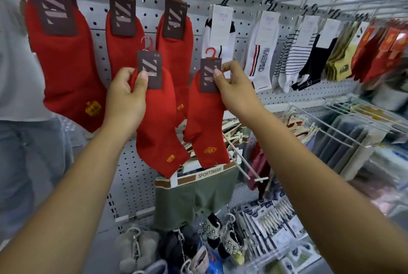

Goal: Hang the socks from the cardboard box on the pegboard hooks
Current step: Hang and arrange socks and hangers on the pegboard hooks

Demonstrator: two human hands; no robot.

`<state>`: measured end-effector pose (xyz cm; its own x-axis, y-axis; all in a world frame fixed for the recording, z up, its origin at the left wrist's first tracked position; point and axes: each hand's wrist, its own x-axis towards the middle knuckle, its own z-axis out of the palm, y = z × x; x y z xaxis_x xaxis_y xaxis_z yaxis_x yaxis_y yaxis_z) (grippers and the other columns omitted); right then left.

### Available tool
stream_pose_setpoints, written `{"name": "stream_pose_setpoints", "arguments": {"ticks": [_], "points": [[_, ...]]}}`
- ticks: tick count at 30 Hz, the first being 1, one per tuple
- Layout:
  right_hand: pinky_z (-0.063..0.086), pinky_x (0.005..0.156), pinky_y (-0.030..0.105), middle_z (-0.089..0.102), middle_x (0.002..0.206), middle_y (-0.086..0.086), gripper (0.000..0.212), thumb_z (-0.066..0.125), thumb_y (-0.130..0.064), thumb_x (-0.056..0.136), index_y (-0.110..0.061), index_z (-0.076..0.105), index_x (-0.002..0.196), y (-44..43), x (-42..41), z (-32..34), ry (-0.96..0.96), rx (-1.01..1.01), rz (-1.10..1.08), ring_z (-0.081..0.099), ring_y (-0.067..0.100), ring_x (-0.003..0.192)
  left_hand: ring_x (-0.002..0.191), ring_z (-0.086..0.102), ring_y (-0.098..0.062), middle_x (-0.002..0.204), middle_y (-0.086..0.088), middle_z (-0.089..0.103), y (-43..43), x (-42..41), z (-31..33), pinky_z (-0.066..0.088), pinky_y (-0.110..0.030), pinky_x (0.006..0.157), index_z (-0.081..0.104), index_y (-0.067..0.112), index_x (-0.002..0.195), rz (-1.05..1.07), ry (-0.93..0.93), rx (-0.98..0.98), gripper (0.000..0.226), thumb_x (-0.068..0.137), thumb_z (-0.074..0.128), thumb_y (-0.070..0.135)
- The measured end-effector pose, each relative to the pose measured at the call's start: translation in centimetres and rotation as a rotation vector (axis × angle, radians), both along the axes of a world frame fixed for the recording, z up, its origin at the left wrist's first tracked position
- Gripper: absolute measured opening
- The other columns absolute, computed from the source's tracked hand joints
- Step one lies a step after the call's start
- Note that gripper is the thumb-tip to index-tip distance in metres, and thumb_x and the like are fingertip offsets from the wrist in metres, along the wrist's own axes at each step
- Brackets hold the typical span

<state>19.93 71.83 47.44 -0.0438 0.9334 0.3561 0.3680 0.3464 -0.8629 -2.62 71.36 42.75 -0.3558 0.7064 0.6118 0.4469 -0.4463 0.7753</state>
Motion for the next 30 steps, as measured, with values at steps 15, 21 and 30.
{"name": "stream_pose_setpoints", "arguments": {"ticks": [15, 21, 30], "points": [[0.050, 0.064, 0.038, 0.070, 0.101, 0.023, 0.019, 0.050, -0.038, 0.104, -0.019, 0.051, 0.101, -1.7, -2.4, -9.0, 0.050, -0.247, 0.045, 0.064, 0.026, 0.075, 0.069, 0.053, 0.013, 0.075, 0.017, 0.055, -5.0, -1.8, -6.2, 0.035, -0.005, 0.062, 0.055, 0.021, 0.098, 0.261, -0.029, -0.030, 0.014, 0.104, 0.050, 0.033], [0.055, 0.081, 0.060, 0.066, 0.103, 0.032, 0.020, 0.051, -0.037, 0.103, -0.017, 0.053, 0.104, -1.6, -7.1, -8.0, 0.032, -0.112, 0.196, 0.067, 0.045, 0.092, 0.068, 0.052, 0.013, 0.075, 0.017, 0.053, -7.2, -4.2, -6.2, 0.036, -0.006, 0.062, 0.048, 0.022, 0.098, 0.399, -0.124, 0.031, 0.018, 0.104, 0.045, 0.040], [0.040, 0.058, 0.019, 0.053, 0.072, -0.010, 0.015, 0.047, -0.027, 0.105, -0.016, 0.049, 0.115, 1.6, -12.3, 1.6, 0.194, 0.286, 0.183, 0.045, 0.001, 0.057, 0.071, 0.053, 0.015, 0.079, 0.018, 0.055, -7.4, -6.1, -2.4, 0.038, -0.006, 0.066, 0.046, 0.019, 0.100, 0.344, -0.071, 0.083, 0.015, 0.108, 0.042, 0.032]]}}
